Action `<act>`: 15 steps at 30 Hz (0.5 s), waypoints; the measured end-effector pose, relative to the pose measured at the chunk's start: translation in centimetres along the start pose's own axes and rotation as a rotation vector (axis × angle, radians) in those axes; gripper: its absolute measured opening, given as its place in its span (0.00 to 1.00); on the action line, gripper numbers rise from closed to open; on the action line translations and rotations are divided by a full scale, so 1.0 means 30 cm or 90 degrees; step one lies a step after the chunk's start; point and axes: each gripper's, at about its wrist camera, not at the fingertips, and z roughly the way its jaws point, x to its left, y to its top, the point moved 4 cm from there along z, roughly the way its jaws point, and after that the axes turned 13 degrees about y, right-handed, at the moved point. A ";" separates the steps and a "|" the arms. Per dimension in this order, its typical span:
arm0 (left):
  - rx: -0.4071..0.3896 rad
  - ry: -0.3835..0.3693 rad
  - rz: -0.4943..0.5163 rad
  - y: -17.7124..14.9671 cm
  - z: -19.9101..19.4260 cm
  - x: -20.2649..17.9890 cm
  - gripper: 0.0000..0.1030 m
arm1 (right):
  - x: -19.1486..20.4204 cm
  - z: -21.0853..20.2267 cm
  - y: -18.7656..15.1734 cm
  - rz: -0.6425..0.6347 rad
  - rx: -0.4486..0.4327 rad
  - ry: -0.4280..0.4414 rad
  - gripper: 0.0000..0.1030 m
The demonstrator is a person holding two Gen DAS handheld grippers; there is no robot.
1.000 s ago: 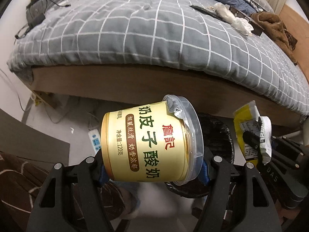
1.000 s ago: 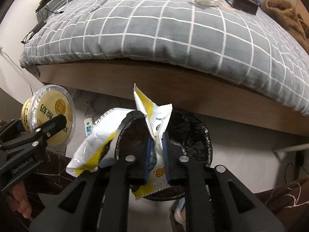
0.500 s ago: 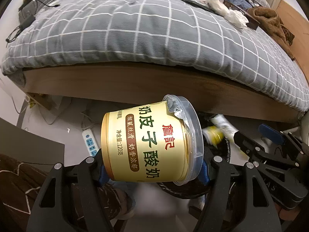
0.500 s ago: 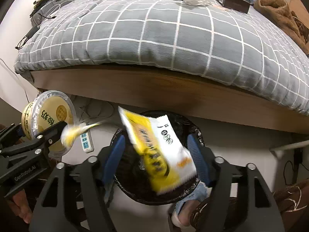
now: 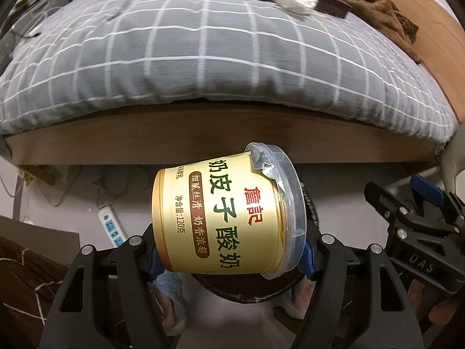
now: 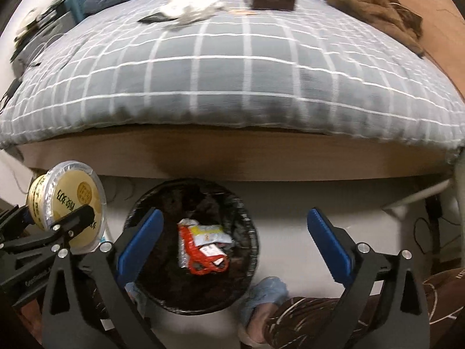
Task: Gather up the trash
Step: 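Open the left gripper to drop the yogurt cup into the bin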
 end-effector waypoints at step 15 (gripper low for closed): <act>-0.013 -0.011 0.035 0.016 -0.008 -0.109 0.67 | -0.079 0.002 0.028 0.042 -0.004 -0.014 0.93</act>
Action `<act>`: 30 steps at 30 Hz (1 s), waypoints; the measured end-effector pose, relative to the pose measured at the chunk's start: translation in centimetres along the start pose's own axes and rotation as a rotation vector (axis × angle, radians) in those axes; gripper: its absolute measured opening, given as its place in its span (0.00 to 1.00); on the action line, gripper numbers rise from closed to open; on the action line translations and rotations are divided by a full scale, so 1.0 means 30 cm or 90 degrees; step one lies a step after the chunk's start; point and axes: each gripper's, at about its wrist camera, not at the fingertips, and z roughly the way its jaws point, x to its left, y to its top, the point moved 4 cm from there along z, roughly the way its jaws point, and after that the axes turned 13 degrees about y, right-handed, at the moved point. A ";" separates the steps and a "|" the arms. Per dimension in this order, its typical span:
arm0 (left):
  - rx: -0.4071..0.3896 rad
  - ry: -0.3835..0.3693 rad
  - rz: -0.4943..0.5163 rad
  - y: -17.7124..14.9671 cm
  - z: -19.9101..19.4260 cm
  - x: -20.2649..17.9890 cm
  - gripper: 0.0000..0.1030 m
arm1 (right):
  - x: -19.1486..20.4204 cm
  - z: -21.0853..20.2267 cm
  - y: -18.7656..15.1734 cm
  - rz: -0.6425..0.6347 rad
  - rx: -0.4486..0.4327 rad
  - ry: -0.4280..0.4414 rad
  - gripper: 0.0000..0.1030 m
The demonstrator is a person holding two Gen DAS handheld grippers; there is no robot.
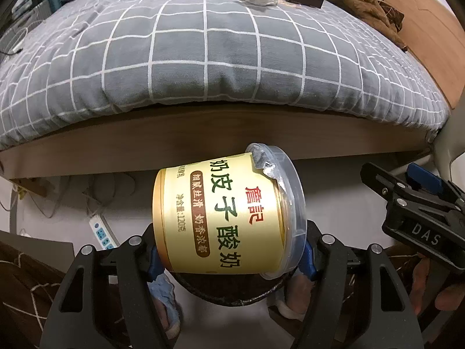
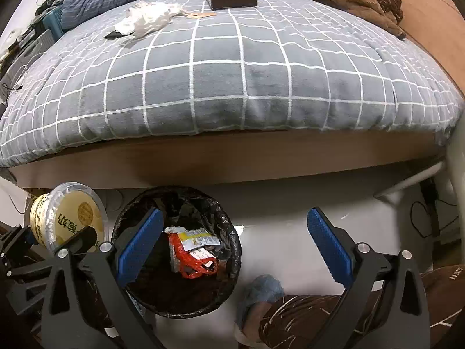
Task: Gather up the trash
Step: 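Open the left gripper to drop the yogurt cup into the bin, then move both open grippers back over the trash on the bed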
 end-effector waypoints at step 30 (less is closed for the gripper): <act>-0.145 0.087 -0.048 0.422 -0.118 0.196 0.94 | -0.004 -0.152 0.357 -0.010 -0.133 -0.006 0.93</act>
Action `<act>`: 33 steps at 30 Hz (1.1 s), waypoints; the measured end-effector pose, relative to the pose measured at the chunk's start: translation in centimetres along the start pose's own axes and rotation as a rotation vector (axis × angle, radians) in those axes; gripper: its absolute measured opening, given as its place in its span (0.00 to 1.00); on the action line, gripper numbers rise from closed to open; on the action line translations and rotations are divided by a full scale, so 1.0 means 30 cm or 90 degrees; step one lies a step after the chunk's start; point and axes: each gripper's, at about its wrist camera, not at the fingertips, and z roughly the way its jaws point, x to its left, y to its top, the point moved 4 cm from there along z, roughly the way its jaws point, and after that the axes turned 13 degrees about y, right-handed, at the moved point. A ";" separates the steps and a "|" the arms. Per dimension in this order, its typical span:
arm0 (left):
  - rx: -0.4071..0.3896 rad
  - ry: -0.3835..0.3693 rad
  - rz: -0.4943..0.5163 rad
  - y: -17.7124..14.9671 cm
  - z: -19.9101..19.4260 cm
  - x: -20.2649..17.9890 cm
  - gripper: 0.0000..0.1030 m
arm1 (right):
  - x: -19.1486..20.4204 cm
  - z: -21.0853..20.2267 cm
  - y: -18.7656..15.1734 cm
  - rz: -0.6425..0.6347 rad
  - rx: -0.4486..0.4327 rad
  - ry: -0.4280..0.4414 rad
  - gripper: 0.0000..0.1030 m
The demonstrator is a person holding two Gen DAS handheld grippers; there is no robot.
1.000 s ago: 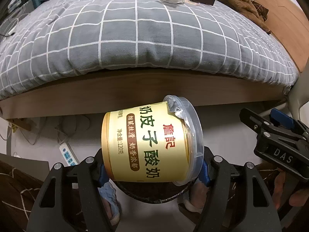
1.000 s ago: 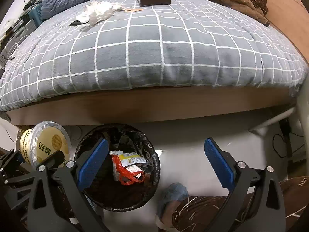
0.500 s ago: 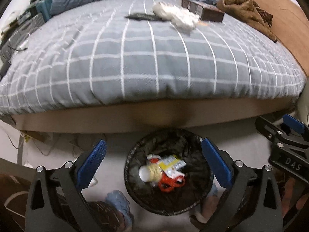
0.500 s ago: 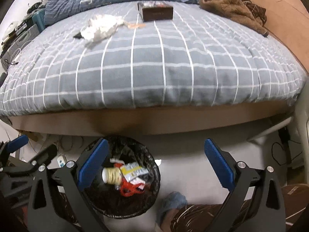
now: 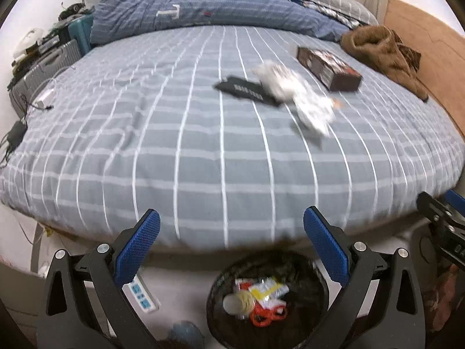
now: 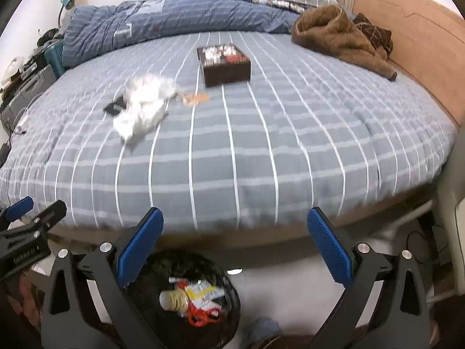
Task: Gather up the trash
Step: 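Move both open grippers back over the trash on the bed, then grasp the white KEYU cotton-pad bag with the left gripper while the right gripper grasps the brown cookie box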
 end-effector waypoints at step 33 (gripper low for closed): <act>0.006 -0.068 0.060 0.572 0.420 -0.373 0.90 | -0.067 0.612 0.733 -0.065 0.008 0.007 0.93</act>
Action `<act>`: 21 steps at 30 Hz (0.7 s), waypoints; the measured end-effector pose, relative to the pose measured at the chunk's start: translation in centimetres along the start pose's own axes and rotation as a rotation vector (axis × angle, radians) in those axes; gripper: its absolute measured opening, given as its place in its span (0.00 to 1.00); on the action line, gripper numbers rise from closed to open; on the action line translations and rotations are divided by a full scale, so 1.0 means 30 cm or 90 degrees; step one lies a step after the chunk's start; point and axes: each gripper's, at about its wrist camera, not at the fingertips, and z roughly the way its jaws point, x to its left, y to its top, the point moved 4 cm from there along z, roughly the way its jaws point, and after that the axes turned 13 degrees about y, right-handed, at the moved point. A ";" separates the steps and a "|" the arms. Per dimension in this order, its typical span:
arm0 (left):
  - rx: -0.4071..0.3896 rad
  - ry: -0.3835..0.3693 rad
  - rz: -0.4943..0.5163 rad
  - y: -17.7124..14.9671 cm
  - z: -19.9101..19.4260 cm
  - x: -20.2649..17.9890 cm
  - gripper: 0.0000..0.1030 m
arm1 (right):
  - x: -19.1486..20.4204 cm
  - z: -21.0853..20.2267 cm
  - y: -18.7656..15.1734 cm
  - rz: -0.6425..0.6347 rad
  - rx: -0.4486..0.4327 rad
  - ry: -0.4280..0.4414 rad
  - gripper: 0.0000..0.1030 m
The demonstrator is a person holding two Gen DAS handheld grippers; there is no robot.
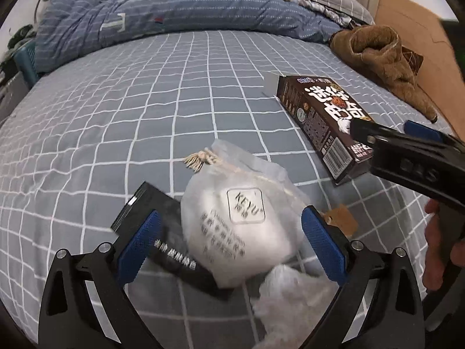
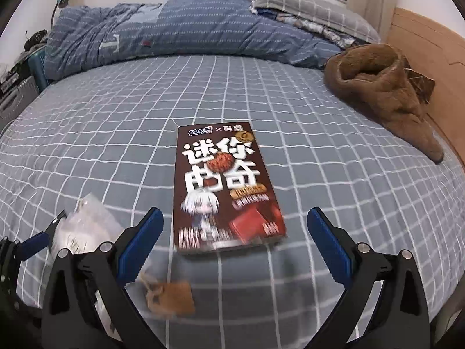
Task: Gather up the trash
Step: 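Grasp the white KEYU cotton-pad bag with the left gripper while the right gripper grasps the brown cookie box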
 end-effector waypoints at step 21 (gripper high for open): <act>0.010 -0.002 0.016 0.005 0.080 -0.029 0.43 | -0.024 0.141 -0.024 0.022 0.054 0.005 0.88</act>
